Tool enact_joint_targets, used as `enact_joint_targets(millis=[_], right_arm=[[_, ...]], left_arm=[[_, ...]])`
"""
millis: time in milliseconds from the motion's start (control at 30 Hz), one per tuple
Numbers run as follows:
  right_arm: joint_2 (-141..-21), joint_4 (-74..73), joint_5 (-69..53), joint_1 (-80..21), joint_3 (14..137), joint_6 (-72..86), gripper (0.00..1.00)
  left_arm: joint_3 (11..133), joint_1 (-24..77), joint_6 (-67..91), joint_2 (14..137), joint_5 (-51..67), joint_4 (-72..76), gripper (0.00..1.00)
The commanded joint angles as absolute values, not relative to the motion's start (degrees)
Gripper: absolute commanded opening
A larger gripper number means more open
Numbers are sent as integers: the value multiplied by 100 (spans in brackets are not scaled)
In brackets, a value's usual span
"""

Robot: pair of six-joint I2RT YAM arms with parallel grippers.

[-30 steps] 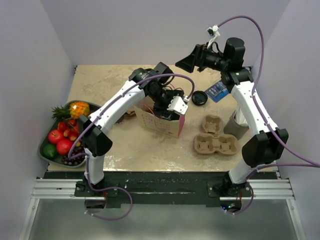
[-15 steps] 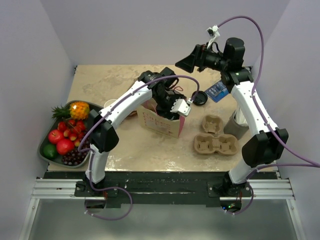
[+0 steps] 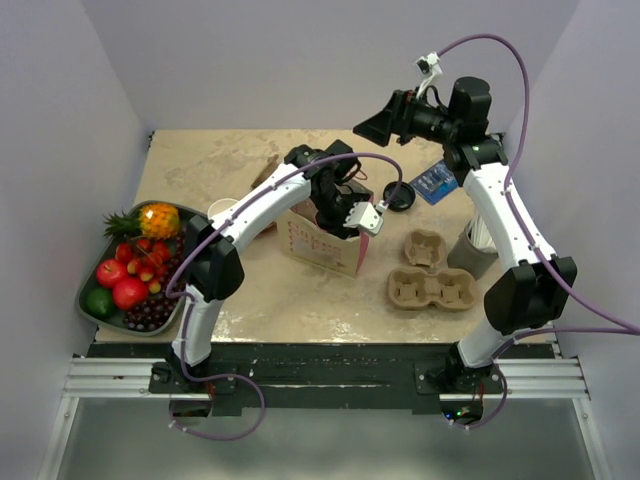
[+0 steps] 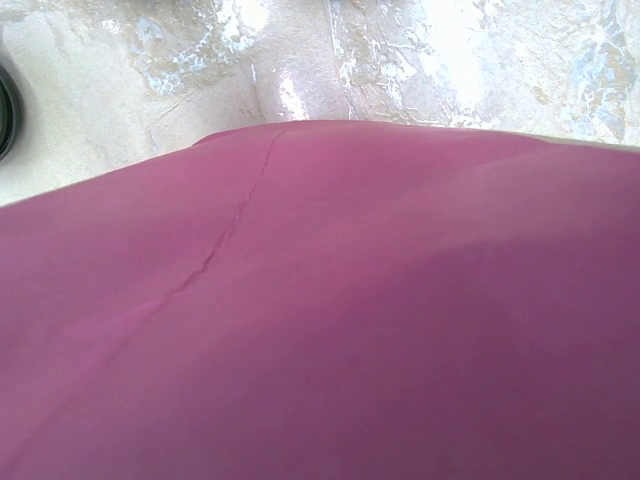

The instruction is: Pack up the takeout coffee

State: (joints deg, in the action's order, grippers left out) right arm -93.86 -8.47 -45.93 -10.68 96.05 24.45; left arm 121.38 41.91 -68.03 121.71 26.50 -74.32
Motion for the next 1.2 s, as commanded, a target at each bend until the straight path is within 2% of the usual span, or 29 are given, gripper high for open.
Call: enact_joint_targets(millis=[0, 233, 267, 433, 467, 600, 700, 733, 767, 1167], right_arm=[[-9334, -642, -4526, -1011, 9562, 2426, 99], [-9325, -615, -4500, -984, 9563, 2443, 99], [-9325, -615, -4491, -993, 9563, 2452, 99], [-9325, -606, -4474, -976, 9597, 2461, 99], [-9325, -615, -4465, -976, 9606, 2470, 99], [-9308, -606, -4456, -984, 9685, 2461, 99], [-9281, -641, -4447, -976, 9712, 2426, 99], [-9255, -642, -4447, -976, 9721, 2408, 99], [-9255, -659, -4447, -976, 9729, 2400, 99], [-9255, -712, -4456, -976, 9809, 2382, 99]], left_arm=[[12138, 4219, -6706, 12243, 2637, -7471, 16], [11769, 4219, -6557, 12226, 2427, -7234, 22], [11725, 4219, -6522, 12208, 2408, -7199, 29], [11514, 4210, -6425, 11901, 2461, -6786, 44], [11470, 4201, -6416, 11848, 2470, -6655, 51], [11434, 4201, -6328, 11628, 2584, -6557, 59], [11461, 4201, -6328, 11514, 2654, -6609, 76], [11452, 4201, -6319, 11479, 2663, -6601, 85], [11461, 4201, -6285, 11400, 2680, -6566, 99], [11636, 4052, -6082, 10995, 2821, -6503, 99]])
